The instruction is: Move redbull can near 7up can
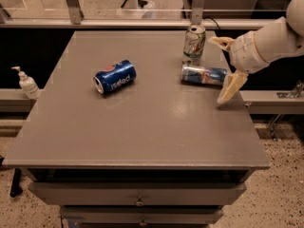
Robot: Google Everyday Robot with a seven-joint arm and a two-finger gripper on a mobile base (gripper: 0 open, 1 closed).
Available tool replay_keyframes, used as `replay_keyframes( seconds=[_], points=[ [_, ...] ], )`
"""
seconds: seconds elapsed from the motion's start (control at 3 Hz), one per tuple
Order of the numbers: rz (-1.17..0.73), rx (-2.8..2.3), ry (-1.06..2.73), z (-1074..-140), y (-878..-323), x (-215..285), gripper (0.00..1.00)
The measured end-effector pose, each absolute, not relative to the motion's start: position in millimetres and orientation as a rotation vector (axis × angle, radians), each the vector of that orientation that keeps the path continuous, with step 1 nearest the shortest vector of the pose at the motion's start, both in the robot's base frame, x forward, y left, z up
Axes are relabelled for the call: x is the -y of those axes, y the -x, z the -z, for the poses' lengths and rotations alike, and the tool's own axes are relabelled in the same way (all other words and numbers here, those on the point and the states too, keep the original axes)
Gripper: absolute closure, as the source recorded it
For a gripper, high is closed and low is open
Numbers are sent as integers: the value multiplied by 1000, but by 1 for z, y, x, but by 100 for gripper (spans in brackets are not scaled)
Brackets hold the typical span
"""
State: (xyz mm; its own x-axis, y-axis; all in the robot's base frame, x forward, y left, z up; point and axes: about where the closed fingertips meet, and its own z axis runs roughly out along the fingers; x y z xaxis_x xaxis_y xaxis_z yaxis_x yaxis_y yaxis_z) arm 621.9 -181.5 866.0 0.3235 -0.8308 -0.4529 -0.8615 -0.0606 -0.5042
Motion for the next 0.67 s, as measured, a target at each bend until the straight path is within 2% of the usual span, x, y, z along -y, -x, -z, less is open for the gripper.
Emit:
replay_keyframes(
  seconds=[0.67],
  points=[
    [-39, -1533, 1683, -910, -590, 218, 0]
  ],
)
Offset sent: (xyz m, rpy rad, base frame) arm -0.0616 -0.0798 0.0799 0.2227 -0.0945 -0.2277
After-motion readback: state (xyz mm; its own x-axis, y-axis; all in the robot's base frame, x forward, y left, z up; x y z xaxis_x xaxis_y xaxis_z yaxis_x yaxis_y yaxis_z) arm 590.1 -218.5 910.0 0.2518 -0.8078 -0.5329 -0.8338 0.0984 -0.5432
